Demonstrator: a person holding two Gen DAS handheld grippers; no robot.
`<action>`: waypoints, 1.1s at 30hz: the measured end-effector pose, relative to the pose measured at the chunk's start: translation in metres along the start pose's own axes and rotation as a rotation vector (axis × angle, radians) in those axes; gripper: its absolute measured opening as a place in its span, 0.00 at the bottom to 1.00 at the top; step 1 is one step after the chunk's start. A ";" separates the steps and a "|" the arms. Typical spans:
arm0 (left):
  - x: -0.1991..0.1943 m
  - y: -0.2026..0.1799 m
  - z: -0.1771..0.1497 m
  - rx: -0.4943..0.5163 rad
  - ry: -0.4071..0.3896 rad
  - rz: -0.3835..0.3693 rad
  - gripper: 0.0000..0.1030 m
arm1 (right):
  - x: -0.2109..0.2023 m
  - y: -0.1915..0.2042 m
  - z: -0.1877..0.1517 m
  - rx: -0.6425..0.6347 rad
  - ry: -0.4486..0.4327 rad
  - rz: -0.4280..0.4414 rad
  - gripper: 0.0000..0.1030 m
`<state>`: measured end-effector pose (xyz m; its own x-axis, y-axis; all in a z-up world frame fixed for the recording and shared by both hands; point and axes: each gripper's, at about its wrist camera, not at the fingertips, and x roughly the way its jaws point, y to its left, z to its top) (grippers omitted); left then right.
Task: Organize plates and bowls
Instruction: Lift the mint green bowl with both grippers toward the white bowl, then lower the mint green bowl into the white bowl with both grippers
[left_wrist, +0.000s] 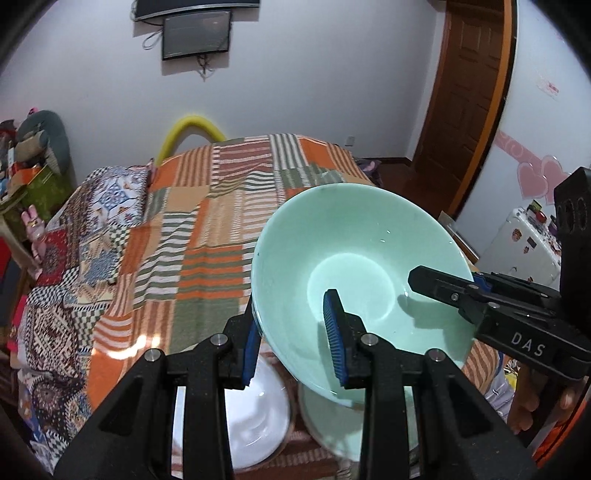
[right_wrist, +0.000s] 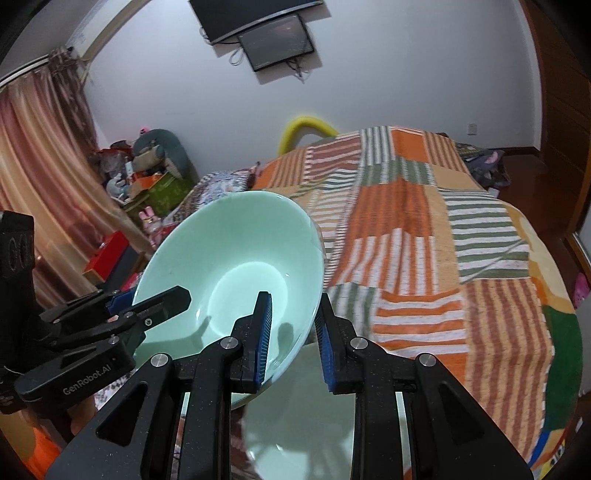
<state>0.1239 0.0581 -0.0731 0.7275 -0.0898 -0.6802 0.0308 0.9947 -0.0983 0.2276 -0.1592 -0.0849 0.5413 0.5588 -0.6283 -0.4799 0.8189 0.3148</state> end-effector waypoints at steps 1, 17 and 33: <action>-0.002 0.003 -0.001 -0.005 -0.003 0.004 0.31 | 0.002 0.006 -0.001 -0.010 0.001 0.008 0.22; -0.032 0.069 -0.038 -0.128 -0.036 0.061 0.31 | 0.031 0.065 -0.024 -0.107 0.076 0.104 0.23; -0.017 0.102 -0.072 -0.196 0.004 0.078 0.31 | 0.056 0.089 -0.047 -0.121 0.162 0.116 0.23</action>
<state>0.0650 0.1577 -0.1236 0.7200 -0.0135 -0.6939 -0.1596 0.9698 -0.1844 0.1830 -0.0613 -0.1258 0.3644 0.6115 -0.7023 -0.6168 0.7235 0.3099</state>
